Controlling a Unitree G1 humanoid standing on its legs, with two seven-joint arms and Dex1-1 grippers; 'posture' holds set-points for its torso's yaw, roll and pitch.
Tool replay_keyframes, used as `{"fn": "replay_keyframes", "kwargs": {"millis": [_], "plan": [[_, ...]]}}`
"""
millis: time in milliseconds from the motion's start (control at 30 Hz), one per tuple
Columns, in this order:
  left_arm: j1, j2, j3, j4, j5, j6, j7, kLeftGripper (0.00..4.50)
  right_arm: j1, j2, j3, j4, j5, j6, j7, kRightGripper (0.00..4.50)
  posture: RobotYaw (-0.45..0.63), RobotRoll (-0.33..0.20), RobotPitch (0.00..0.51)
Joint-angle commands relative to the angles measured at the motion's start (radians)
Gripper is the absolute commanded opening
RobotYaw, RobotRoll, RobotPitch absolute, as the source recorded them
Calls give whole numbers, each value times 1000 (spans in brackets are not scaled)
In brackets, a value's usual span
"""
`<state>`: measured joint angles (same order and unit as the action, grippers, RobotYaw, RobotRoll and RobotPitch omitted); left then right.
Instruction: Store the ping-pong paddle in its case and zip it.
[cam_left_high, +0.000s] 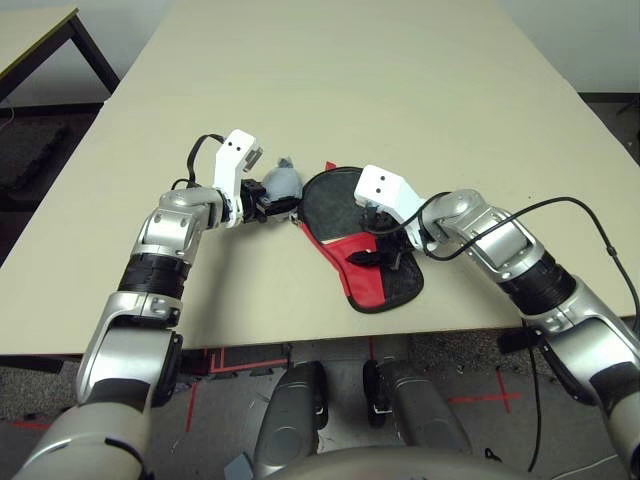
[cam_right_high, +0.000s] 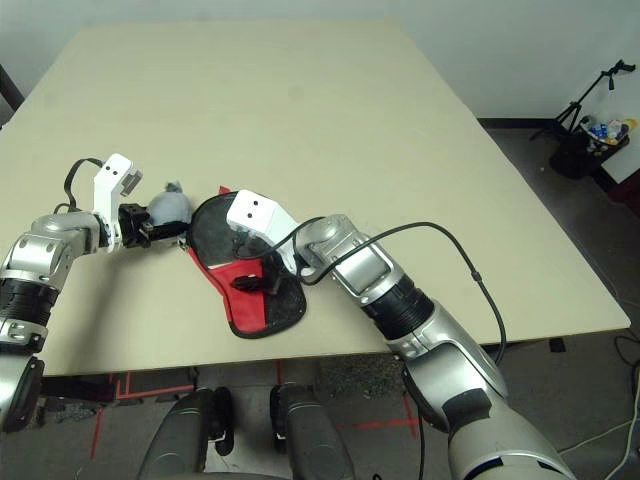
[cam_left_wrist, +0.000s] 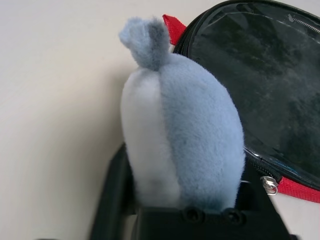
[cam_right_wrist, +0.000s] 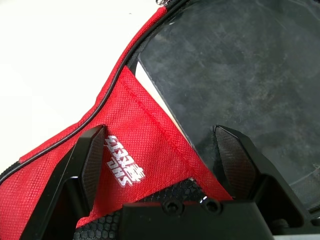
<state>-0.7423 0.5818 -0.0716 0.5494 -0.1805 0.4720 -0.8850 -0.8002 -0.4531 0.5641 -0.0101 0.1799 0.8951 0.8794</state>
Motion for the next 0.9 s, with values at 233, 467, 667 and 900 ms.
{"fn": "replay_keyframes", "kwargs": {"millis": [233, 467, 667, 900], "plan": [[-204, -48, -10, 315, 102, -205, 49, 474, 29, 6, 32, 16, -35, -1, 17, 4500, -61, 0, 179], [-342, -161, 0, 571, 159, -371, 144, 467, 22, 21, 37, 38, -64, -14, 24, 4500, -78, 0, 191], [-401, -259, 14, 709, 196, -458, 304, 466, 17, 35, 42, 44, -75, -17, 27, 4500, -97, 0, 207], [-450, -331, -1, 774, 286, -541, 472, 465, 16, 60, 48, 35, -91, -8, 32, 4500, -138, 0, 220]]}}
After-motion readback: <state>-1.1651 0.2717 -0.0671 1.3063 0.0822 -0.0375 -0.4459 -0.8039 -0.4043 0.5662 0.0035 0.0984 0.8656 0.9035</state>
